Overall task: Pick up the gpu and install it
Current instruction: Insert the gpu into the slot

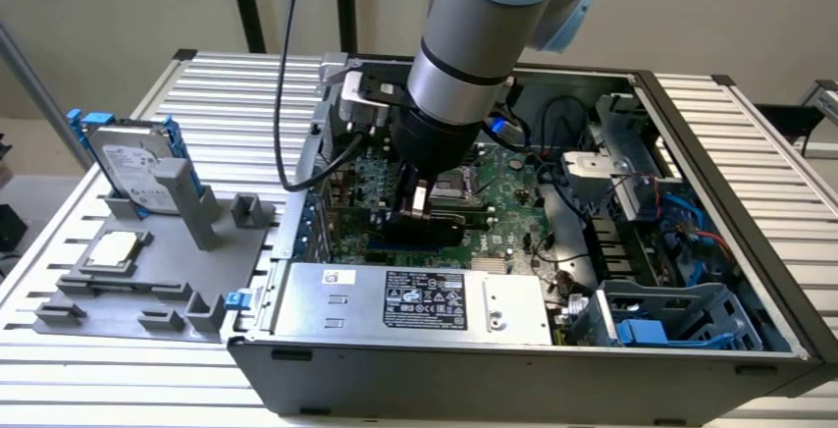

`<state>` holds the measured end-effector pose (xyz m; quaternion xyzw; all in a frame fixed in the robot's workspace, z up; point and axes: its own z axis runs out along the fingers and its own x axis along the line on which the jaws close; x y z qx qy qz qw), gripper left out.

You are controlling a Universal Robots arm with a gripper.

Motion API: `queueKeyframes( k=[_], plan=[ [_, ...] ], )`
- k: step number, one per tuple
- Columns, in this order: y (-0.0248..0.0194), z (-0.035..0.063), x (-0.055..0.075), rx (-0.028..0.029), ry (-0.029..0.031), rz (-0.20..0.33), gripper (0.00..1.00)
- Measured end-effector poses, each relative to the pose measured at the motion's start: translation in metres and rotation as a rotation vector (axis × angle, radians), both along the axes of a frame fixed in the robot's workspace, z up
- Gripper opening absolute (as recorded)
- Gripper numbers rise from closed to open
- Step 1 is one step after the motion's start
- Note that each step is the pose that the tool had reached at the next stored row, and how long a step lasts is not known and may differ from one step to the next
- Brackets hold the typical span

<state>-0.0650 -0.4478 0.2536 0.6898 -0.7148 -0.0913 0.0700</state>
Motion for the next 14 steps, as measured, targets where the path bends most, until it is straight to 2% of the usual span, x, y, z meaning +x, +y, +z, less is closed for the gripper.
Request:
queueKeyframes(
  k=[14],
  plan=[
    [0.0015, -0.0003, 0.0000, 0.0005, -0.0004, 0.000, 0.26]
  ],
)
